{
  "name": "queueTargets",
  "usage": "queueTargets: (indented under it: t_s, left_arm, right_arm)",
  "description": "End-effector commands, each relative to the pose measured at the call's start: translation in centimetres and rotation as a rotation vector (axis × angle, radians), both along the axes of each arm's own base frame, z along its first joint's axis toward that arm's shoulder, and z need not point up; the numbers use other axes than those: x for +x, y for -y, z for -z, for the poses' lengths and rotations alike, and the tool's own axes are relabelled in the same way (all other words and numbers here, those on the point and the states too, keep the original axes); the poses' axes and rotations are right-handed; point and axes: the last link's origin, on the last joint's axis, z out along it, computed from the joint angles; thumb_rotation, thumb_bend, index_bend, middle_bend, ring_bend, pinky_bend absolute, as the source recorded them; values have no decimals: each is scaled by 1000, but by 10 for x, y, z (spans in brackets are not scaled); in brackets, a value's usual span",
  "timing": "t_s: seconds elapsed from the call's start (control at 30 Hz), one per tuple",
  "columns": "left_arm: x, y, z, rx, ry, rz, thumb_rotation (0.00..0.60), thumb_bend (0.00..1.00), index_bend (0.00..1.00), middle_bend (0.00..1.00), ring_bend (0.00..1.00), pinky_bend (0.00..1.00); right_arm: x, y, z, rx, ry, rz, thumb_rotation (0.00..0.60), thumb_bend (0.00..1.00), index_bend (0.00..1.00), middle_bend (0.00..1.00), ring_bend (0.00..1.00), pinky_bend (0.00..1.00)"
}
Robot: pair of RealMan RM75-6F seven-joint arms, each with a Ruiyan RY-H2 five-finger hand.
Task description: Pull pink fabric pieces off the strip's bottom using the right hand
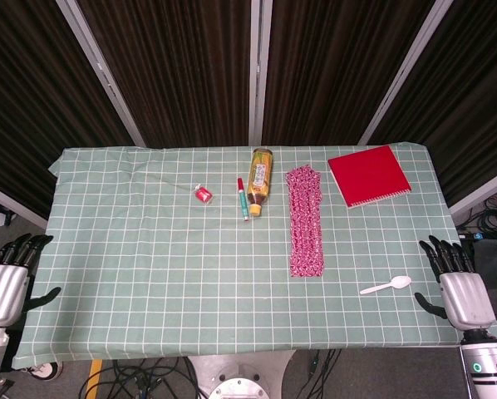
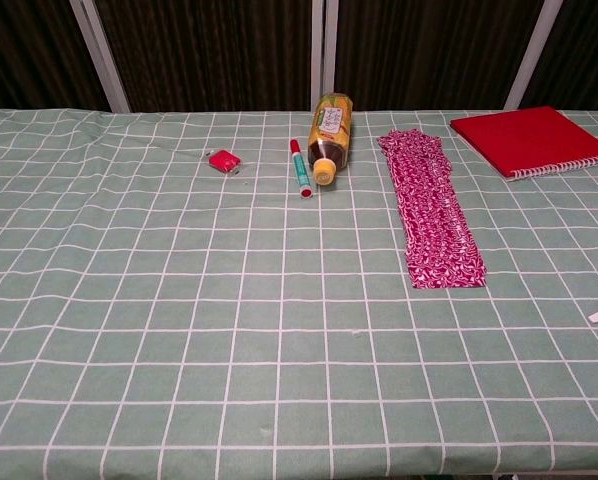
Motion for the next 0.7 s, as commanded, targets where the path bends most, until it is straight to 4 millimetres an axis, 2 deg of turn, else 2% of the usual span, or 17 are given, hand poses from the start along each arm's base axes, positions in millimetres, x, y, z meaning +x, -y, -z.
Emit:
queueTargets:
  t_s: [0.03, 0.7]
  left_arm:
    - [0, 0, 0, 2, 1, 2, 600, 95, 147, 157, 102, 193]
    - [-3, 0, 4, -1, 4, -2, 600, 96, 147, 157, 102, 193]
  right_arm:
    - [1, 0, 0, -1, 1, -3, 600, 132, 0, 0, 0, 0]
    - [-3, -1, -2, -2, -7, 2, 600, 132, 0, 0, 0, 0]
